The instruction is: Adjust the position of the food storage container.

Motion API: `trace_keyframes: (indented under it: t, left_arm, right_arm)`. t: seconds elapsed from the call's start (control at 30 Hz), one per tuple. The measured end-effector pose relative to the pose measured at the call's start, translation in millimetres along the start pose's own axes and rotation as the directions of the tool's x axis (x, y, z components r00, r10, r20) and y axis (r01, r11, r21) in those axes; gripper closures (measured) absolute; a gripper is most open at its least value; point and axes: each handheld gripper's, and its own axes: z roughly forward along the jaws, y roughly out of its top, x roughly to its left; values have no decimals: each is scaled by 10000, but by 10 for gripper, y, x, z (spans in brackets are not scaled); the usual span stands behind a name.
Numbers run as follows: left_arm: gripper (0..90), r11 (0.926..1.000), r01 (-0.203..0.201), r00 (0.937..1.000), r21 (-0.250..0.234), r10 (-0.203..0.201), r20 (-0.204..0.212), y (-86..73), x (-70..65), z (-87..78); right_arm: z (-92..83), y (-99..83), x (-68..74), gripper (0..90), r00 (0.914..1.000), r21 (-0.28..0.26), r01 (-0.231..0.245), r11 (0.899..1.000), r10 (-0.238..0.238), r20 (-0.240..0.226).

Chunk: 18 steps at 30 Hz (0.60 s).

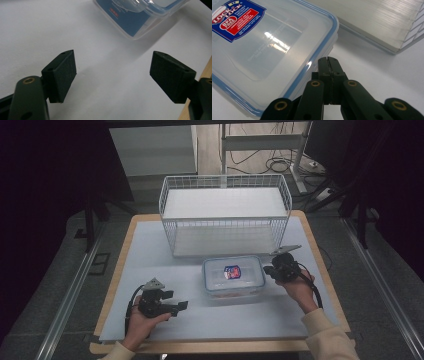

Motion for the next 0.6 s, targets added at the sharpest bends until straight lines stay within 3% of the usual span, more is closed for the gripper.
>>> trace_keyframes:
  t: [0.4, 0.6]
  left_arm:
    - [211, 10000, 32, 10000, -28, -32, -26, -2, 8, -7]
    - [211, 9999, 80, 9999, -110, -81, -97, 4, 23, -24]
  right_arm:
    - [-39, -14, 45, 896, 9999, -169, 131, 9998, -133, -110]
    - [-207, -98, 0, 896, 9994, -646, -68, 9979, 45, -349]
